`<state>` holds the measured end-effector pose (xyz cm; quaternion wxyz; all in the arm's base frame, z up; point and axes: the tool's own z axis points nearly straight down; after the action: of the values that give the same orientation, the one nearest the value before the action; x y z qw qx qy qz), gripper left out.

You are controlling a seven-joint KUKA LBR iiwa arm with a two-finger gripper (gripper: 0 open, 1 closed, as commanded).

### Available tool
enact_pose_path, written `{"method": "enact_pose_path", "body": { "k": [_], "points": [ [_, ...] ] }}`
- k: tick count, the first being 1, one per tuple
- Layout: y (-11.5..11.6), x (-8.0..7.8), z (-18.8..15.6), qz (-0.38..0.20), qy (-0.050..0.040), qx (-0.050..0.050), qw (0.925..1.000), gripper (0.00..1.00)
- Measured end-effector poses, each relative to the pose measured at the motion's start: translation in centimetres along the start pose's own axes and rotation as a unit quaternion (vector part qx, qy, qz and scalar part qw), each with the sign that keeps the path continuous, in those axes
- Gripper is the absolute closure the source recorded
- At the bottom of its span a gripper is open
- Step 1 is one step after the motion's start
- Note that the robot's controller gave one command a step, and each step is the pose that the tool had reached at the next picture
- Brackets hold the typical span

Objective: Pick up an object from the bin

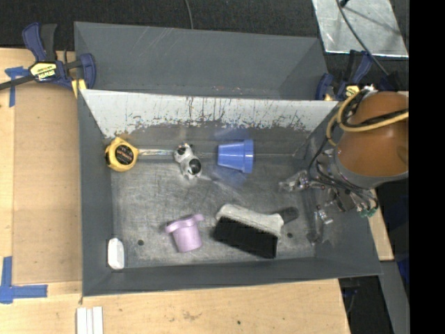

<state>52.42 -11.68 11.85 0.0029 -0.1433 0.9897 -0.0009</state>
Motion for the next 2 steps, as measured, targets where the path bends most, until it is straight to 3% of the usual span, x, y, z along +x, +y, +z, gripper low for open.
{"method": "enact_pose_path", "body": {
  "k": [1,2],
  "points": [
    [2.1,1.8,3.2,-0.004,-0.0001,0.000,1.0000,0.00],
    [5.1,0.7,4.5,-0.040,-0.0031,0.002,0.9992,0.00]
  ]
}}
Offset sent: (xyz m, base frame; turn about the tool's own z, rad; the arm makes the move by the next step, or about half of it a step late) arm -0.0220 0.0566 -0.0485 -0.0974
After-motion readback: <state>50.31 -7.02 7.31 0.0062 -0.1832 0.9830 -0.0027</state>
